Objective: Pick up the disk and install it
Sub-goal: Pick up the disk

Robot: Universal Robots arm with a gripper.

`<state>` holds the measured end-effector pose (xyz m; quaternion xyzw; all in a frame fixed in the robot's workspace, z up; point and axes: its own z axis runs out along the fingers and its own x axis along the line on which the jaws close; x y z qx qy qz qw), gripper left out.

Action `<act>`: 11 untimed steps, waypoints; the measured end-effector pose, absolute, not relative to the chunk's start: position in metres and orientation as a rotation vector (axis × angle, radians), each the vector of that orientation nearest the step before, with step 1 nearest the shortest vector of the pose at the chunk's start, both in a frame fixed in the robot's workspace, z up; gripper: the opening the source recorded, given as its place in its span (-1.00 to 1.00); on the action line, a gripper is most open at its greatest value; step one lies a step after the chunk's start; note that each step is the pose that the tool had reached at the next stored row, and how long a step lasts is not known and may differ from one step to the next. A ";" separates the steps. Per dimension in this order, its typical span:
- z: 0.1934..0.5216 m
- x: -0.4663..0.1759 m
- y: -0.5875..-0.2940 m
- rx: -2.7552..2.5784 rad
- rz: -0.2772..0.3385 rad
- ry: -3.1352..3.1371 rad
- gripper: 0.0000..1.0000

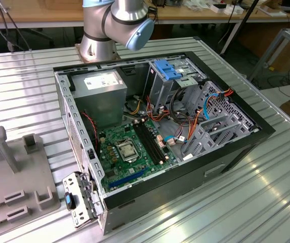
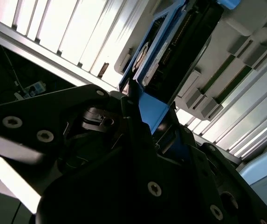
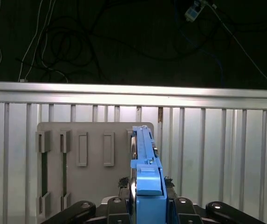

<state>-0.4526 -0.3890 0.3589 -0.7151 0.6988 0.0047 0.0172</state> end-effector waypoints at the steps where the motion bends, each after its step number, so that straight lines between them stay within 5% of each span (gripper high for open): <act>1: 0.359 -0.452 -0.389 -2.222 0.015 2.172 -0.25; 11: 0.359 -0.450 -0.389 -2.222 0.015 2.172 -0.26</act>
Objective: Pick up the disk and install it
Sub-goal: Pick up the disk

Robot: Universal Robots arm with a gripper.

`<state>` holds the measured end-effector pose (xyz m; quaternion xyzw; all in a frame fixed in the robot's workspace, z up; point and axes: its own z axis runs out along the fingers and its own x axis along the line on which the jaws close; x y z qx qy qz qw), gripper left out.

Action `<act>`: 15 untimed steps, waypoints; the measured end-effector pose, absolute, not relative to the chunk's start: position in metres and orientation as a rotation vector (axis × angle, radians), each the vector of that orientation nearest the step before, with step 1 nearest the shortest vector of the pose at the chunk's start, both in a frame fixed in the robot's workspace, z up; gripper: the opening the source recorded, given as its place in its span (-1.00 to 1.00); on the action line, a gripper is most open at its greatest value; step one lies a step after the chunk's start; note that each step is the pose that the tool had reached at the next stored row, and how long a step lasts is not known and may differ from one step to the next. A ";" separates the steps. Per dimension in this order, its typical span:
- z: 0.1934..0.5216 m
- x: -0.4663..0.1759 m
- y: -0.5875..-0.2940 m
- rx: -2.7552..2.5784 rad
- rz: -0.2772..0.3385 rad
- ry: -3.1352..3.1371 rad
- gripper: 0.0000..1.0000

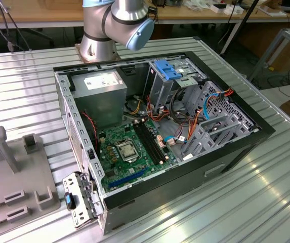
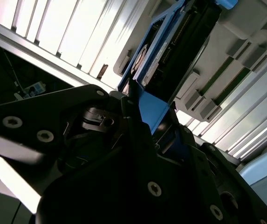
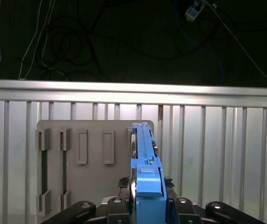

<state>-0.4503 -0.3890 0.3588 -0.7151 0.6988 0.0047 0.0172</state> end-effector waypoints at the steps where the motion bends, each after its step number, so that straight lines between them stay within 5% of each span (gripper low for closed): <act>1: 0.359 -0.450 -0.389 -2.222 0.015 2.172 -0.26; 15: 0.366 -0.450 -0.389 -2.223 0.014 2.172 -0.26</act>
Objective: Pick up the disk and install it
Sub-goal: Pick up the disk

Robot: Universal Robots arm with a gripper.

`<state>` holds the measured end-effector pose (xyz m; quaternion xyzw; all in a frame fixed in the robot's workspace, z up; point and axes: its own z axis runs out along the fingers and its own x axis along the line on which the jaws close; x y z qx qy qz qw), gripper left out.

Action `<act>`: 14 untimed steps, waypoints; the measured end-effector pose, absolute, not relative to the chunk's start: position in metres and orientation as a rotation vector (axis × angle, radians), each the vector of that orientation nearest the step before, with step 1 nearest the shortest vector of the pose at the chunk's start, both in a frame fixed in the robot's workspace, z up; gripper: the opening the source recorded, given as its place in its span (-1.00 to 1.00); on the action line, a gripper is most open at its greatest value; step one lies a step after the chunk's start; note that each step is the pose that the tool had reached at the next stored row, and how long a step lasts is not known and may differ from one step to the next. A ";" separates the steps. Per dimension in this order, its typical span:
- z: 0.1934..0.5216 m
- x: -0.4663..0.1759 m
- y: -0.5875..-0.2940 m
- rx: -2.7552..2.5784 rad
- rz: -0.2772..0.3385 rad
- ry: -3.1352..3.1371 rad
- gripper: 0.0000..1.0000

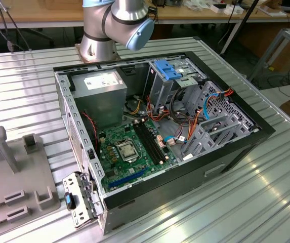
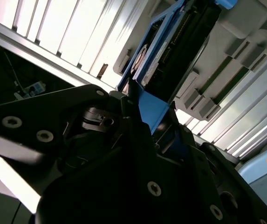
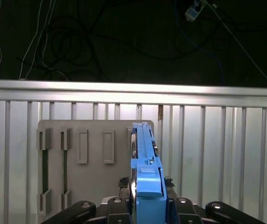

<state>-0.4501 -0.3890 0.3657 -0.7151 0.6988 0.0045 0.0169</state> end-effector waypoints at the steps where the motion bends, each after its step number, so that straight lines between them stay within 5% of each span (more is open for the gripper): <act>1: 0.372 -0.450 -0.389 -2.223 0.014 2.172 -0.26; 14: 0.436 -0.450 -0.389 -2.223 0.014 2.172 -0.26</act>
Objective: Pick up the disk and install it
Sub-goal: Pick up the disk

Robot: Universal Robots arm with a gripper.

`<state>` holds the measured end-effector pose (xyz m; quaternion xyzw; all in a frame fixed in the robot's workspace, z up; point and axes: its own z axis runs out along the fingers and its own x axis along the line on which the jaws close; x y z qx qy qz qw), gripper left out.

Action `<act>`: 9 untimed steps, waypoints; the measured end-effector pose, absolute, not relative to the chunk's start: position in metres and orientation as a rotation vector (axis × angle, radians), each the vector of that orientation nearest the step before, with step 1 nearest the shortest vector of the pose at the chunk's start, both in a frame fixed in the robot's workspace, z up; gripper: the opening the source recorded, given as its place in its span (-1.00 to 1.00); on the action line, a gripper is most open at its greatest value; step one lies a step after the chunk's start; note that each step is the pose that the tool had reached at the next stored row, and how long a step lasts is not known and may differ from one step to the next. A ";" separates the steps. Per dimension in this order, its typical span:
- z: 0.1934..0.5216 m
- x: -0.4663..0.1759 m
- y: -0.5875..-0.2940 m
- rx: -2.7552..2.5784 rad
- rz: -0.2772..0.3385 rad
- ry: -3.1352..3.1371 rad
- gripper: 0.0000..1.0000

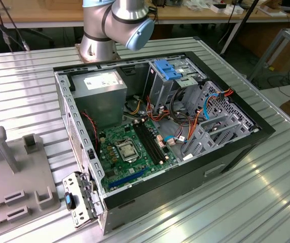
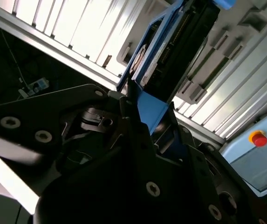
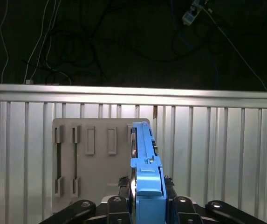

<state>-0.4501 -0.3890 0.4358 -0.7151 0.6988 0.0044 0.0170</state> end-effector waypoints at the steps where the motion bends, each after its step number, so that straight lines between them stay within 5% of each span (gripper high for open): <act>1: 0.443 -0.450 -0.389 -2.223 0.014 2.172 -0.26; 9: 0.486 -0.450 -0.389 -2.223 0.014 2.172 -0.26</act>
